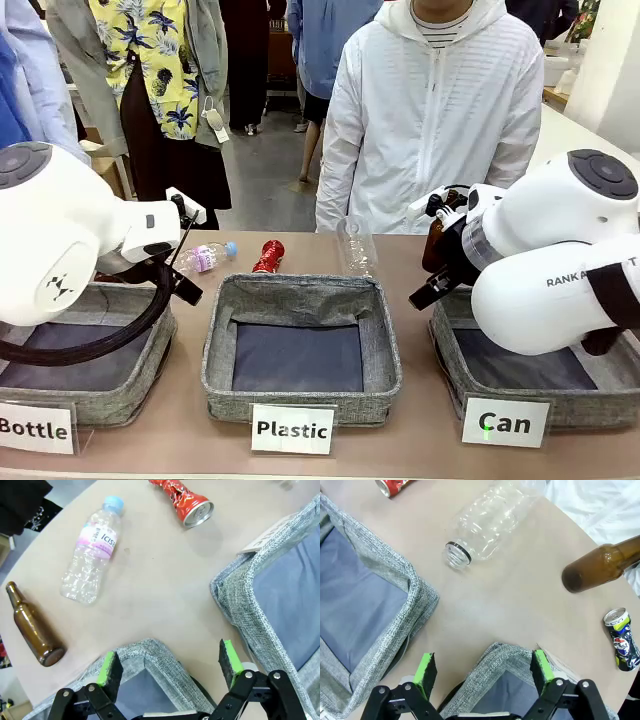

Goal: Sort the can waste into the basket.
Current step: Pick up the can waste from the table and place it in the right Fabric basket.

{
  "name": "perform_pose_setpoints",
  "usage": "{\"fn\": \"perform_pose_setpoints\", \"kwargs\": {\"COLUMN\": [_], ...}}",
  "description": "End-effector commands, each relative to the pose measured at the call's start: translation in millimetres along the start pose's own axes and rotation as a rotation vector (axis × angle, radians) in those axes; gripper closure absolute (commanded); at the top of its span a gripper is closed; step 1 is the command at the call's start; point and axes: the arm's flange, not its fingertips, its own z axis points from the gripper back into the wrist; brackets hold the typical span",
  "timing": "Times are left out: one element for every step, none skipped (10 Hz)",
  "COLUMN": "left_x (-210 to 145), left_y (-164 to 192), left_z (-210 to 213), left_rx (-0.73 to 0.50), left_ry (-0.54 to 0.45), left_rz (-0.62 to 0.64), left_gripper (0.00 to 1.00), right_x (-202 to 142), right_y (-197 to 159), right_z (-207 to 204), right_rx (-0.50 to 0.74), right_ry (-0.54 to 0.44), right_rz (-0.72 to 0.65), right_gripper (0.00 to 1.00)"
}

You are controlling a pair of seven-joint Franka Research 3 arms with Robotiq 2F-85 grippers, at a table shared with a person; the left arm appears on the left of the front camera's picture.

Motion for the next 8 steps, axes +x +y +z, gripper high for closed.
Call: {"fn": "perform_pose_setpoints", "kwargs": {"left_x": [0.0, 0.0, 0.0, 0.0, 0.0, 0.0, 0.0, 0.0], "left_y": [0.0, 0.0, 0.0, 0.0, 0.0, 0.0, 0.0, 0.0], "left_z": [0.0, 0.0, 0.0, 0.0, 0.0, 0.0, 0.0, 0.0], "left_rx": [0.0, 0.0, 0.0, 0.0, 0.0, 0.0, 0.0, 0.0], "left_ry": [0.0, 0.0, 0.0, 0.0, 0.0, 0.0, 0.0, 0.0], "left_rz": [0.0, 0.0, 0.0, 0.0, 0.0, 0.0, 0.0, 0.0], "left_gripper": [0.0, 0.0, 0.0, 0.0, 0.0, 0.0, 0.0, 0.0], "right_x": [0.0, 0.0, 0.0, 0.0, 0.0, 0.0, 0.0, 0.0], "right_y": [0.0, 0.0, 0.0, 0.0, 0.0, 0.0, 0.0, 0.0], "right_z": [0.0, 0.0, 0.0, 0.0, 0.0, 0.0, 0.0, 0.0], "right_rx": [0.0, 0.0, 0.0, 0.0, 0.0, 0.0, 0.0, 0.0], "right_ry": [0.0, 0.0, 0.0, 0.0, 0.0, 0.0, 0.0, 0.0], "right_rz": [0.0, 0.0, 0.0, 0.0, 0.0, 0.0, 0.0, 0.0], "right_gripper": [0.0, 0.0, 0.0, 0.0, 0.0, 0.0, 0.0, 0.0]}}
